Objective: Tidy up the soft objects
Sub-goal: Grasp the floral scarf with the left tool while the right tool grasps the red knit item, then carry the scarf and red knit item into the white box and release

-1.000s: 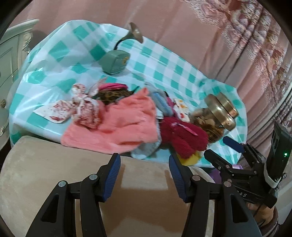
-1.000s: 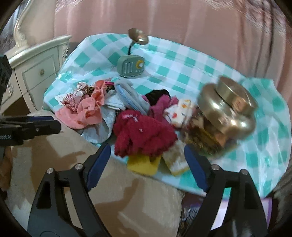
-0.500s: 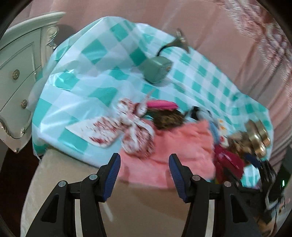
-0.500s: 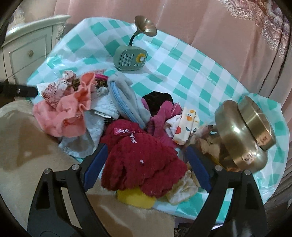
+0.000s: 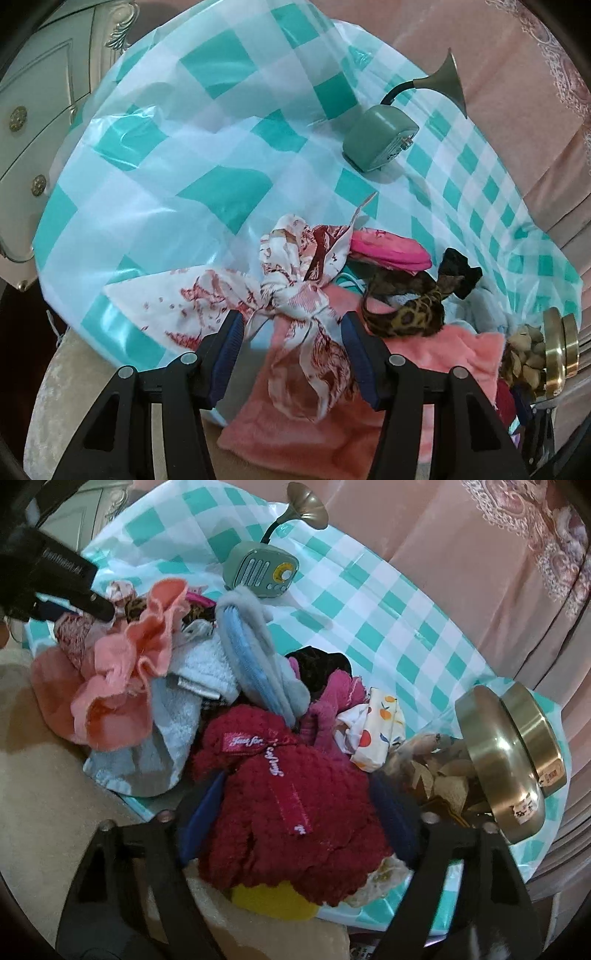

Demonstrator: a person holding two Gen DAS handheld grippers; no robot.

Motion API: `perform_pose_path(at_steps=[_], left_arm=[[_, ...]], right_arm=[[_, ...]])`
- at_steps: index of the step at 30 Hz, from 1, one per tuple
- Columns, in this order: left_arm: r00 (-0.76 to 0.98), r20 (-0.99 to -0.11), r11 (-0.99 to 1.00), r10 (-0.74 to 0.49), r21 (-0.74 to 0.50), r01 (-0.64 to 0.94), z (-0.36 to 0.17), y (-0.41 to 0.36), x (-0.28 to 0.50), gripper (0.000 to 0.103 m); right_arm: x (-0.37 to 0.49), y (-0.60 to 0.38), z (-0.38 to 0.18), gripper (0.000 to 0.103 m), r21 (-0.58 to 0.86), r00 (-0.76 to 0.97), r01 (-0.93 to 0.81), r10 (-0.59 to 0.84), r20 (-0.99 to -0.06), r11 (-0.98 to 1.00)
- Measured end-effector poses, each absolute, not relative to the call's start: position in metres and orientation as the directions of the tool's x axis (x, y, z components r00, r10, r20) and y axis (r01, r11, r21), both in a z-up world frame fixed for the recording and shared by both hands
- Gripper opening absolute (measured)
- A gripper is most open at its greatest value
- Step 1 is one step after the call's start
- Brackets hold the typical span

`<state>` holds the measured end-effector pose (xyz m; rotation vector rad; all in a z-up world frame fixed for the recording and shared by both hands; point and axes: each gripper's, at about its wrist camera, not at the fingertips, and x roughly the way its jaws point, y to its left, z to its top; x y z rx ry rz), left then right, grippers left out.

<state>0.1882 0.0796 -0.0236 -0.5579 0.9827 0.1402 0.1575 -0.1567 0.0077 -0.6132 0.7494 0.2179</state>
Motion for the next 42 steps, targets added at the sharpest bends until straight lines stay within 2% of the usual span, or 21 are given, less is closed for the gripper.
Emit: perform_pose_path(at_steps=[1, 4, 7, 9, 16, 21, 24, 34, 42], left_arm=[[0.56, -0.818, 0.857, -0.128, -0.375, -0.353, -0.025, 0.078, 0.191, 0.045], [0.56, -0.82, 0.867, -0.119, -0.361, -0.343, -0.027, 0.074, 0.193, 0.025], [0.583, -0.805, 0.868, -0.109, -0.363, -0.34, -0.026, 0.074, 0.188, 0.015], [0.597, -0.796, 0.87, -0.103, -0.363, -0.334, -0.024, 0.072, 0.183, 0.012], [0.668, -0.742, 0.864, -0.055, -0.371, -0.341, -0.012, 0.074, 0.165, 0.008], [0.723, -0.69, 0.857, -0.034, -0.392, -0.333, -0.002, 0.075, 0.149, 0.008], [0.752, -0.659, 0.851, -0.028, -0.41, -0.327, 0.003, 0.076, 0.14, 0.008], [0.796, -0.604, 0.83, -0.041, -0.464, -0.309, 0.011, 0.074, 0.115, 0.007], [0.831, -0.552, 0.829, -0.066, -0.494, -0.262, 0.022, 0.063, 0.092, 0.007]], right_arm=[[0.157, -0.156, 0.006, 0.073, -0.453, 0.723, -0.392, -0.036, -0.69, 0.801], [0.154, -0.151, 0.002, 0.065, -0.483, 0.734, -0.389, -0.053, -0.677, 0.784], [0.146, -0.148, 0.002, 0.054, -0.519, 0.761, -0.377, -0.063, -0.645, 0.767], [0.141, -0.146, 0.0, 0.049, -0.536, 0.77, -0.382, -0.061, -0.635, 0.753], [0.134, -0.152, 0.007, 0.035, -0.509, 0.787, -0.38, -0.019, -0.617, 0.772], [0.119, -0.152, 0.016, 0.03, -0.512, 0.826, -0.366, 0.018, -0.564, 0.777], [0.109, -0.154, 0.025, 0.015, -0.511, 0.85, -0.351, 0.038, -0.525, 0.785], [0.088, -0.164, 0.044, 0.012, -0.487, 0.893, -0.322, 0.091, -0.44, 0.812], [0.068, -0.192, 0.067, 0.012, -0.395, 0.905, -0.292, 0.118, -0.409, 0.871]])
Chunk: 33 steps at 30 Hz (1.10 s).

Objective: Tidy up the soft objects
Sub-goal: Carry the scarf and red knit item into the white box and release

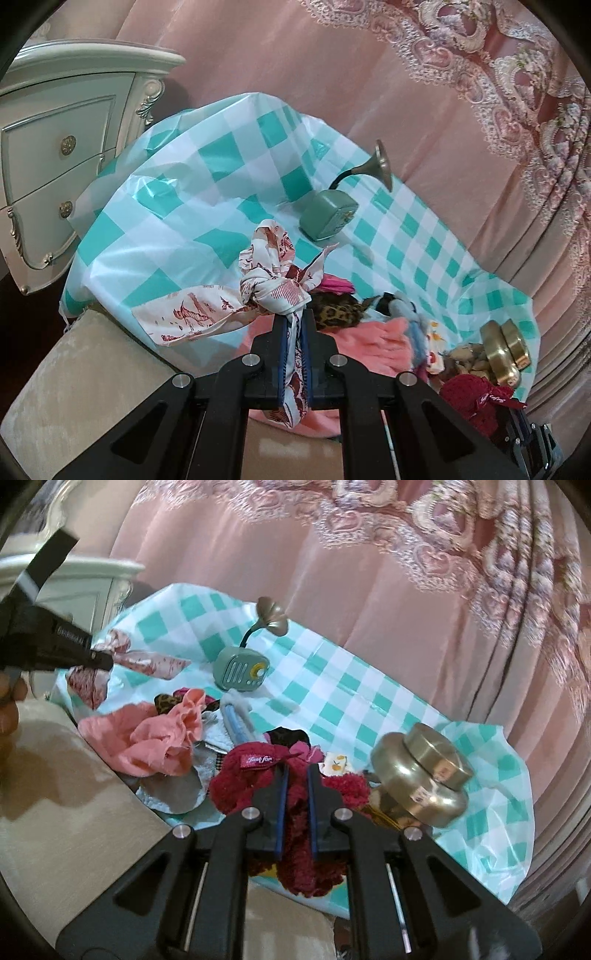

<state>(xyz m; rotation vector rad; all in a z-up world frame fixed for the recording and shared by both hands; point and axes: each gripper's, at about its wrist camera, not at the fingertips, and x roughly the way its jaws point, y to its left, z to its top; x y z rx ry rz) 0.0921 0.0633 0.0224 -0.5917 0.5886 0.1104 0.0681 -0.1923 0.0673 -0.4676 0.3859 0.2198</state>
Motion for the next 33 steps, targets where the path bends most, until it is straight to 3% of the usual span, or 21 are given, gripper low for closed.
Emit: perform_pose_path(at_steps=[18, 33], left_arm=[[0.85, -0.495, 0.869, -0.18, -0.485, -0.098, 0.05, -0.006, 0.048, 0.007], [0.771, -0.509, 0.893, -0.383, -0.418, 0.168, 0.064, -0.124, 0.018, 0.007]], right_arm=[[0.038, -0.295, 0.095, 0.012, -0.11, 0.871, -0.167, 0.095, -0.481, 0.98], [0.006, -0.398, 0.087, 0.012, 0.056, 0.827, 0.029, 0.007, -0.562, 0.998]])
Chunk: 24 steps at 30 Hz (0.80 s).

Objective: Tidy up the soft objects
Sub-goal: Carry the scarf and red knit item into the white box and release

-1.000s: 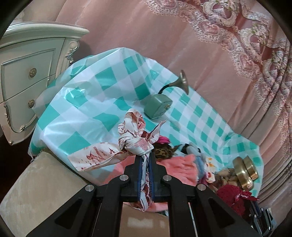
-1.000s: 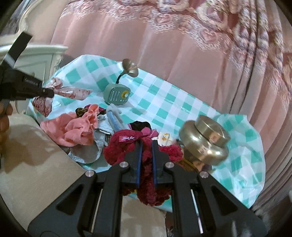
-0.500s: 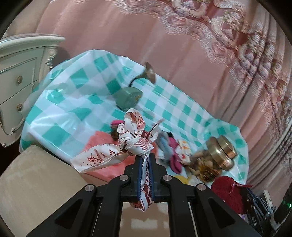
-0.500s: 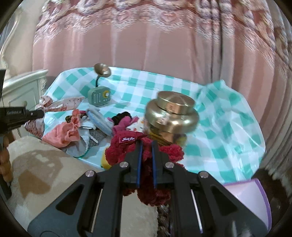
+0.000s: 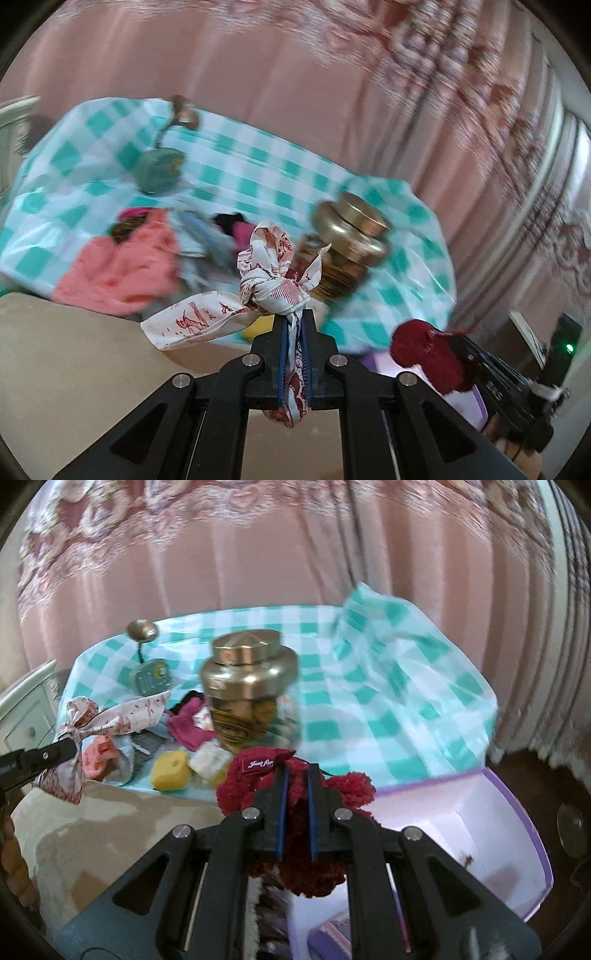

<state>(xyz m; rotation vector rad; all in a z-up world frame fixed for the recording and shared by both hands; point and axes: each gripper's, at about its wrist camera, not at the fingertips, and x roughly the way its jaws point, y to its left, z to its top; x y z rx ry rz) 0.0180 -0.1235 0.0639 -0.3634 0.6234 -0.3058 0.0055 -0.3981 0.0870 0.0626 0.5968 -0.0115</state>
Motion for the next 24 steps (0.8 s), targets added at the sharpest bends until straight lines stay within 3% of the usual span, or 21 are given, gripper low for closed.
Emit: perform_pose_path(at_steps=[11, 20, 23, 24], left_arm=[[0.611, -0.55, 0.822, -0.57, -0.402, 0.404, 0.07, -0.232, 0.004, 0.007], [0.485, -0.587, 0.754, -0.648, -0.401, 0.521, 0.059, -0.294, 0.0, 0.01], [0.42, -0.601, 0.715, -0.68, -0.419, 0.559, 0.053, -0.307, 0.001, 0.035], [0.406, -0.606, 0.709, -0.684, -0.421, 0.566, 0.051, -0.31, 0.0, 0.052]], right_arm=[[-0.015, -0.472, 0.076, 0.012, 0.141, 0.779, 0.195, -0.066, -0.624, 0.971], [-0.026, -0.511, 0.073, 0.014, 0.168, 0.745, 0.303, -0.124, -0.655, 0.938], [-0.028, -0.516, 0.073, 0.024, 0.167, 0.735, 0.326, -0.138, -0.663, 0.93], [-0.029, -0.517, 0.073, 0.036, 0.175, 0.734, 0.332, -0.137, -0.665, 0.927]])
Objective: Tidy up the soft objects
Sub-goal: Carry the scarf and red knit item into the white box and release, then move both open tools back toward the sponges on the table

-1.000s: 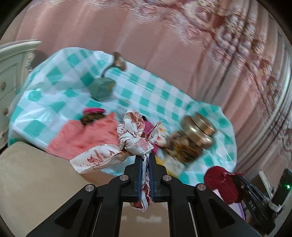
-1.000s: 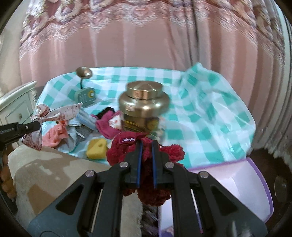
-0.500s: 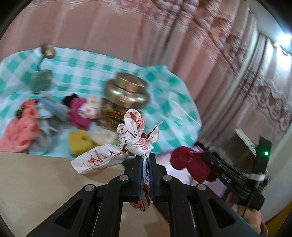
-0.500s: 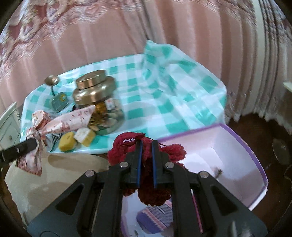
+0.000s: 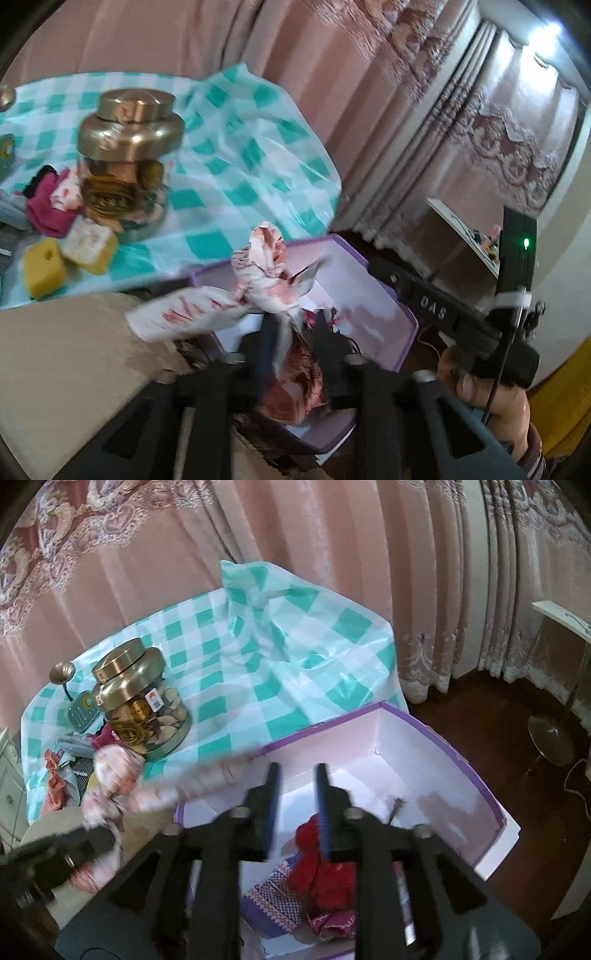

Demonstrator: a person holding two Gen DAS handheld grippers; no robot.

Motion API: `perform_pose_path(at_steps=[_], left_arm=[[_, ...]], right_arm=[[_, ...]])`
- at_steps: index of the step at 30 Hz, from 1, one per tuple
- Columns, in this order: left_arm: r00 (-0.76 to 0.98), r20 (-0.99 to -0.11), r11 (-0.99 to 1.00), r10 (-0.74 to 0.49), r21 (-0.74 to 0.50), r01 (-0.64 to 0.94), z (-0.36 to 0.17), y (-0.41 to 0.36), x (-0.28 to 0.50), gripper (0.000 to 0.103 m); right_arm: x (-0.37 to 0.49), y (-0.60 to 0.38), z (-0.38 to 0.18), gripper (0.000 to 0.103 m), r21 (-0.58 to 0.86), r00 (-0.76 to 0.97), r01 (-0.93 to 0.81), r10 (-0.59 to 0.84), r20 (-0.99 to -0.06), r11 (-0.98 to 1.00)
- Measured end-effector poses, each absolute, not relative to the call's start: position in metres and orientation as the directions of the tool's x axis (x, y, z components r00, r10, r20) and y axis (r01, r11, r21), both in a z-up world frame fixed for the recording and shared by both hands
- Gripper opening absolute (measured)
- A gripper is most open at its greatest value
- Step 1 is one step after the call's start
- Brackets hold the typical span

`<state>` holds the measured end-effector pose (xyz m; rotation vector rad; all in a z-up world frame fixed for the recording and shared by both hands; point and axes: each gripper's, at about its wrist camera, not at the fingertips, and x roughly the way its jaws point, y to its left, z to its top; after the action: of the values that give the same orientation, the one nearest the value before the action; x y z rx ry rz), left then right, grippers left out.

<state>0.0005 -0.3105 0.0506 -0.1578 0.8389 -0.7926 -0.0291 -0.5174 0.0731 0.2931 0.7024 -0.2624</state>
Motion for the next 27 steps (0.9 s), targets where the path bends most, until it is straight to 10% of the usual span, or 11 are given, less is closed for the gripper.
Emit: perform_pose_path(at_steps=[3, 27], left_arm=[[0.384, -0.608, 0.694, -0.695, -0.428, 0.579, 0.047, -0.311, -0.005, 0.062], [0.657, -0.677, 0.943, -0.332, -0.26, 0.208, 0.032, -0.118, 0.003, 0.062]], right_arm=[[-0.032, -0.518, 0.074, 0.055, 0.186, 0.737, 0.334, -0.133, -0.663, 0.924], [-0.003, -0.401, 0.049, 0.058, 0.247, 0.669, 0.062, 0.144, -0.729, 0.967]])
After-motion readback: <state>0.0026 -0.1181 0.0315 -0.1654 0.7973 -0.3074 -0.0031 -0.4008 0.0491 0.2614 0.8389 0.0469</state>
